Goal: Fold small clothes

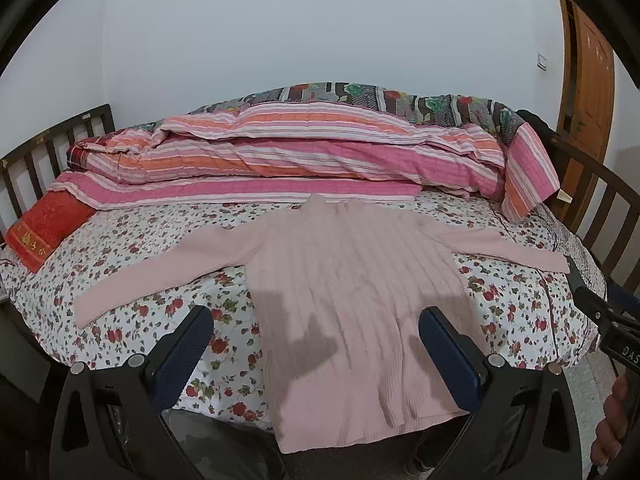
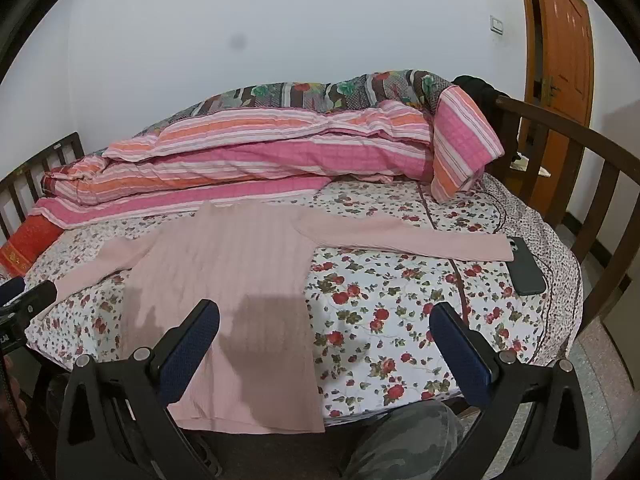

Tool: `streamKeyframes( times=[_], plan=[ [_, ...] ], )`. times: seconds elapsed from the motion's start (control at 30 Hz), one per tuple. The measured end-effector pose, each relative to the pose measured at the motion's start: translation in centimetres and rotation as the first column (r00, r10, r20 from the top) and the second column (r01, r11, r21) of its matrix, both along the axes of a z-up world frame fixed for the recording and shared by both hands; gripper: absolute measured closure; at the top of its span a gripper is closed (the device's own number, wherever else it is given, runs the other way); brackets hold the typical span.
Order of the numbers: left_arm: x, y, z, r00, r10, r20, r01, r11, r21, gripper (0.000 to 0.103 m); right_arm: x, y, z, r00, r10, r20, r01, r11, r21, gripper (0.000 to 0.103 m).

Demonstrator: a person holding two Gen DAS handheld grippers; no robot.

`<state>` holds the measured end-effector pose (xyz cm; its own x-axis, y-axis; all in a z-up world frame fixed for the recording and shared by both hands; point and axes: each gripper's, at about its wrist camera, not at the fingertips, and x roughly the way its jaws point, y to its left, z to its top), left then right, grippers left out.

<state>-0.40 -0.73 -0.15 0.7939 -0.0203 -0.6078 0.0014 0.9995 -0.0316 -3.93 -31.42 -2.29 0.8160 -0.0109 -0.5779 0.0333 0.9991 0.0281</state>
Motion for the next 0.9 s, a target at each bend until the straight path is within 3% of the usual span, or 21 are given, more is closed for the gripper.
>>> streamKeyframes(
  times=[0.9],
  plan=[
    [0.15, 0.54, -0.45, 1.000, 0.004, -0.019, -0.004, 1.000, -0.013, 0.000, 0.15, 0.84, -0.22, 1.000, 0.016, 0.003, -0.016, 1.000, 0.002, 0.000]
  ],
)
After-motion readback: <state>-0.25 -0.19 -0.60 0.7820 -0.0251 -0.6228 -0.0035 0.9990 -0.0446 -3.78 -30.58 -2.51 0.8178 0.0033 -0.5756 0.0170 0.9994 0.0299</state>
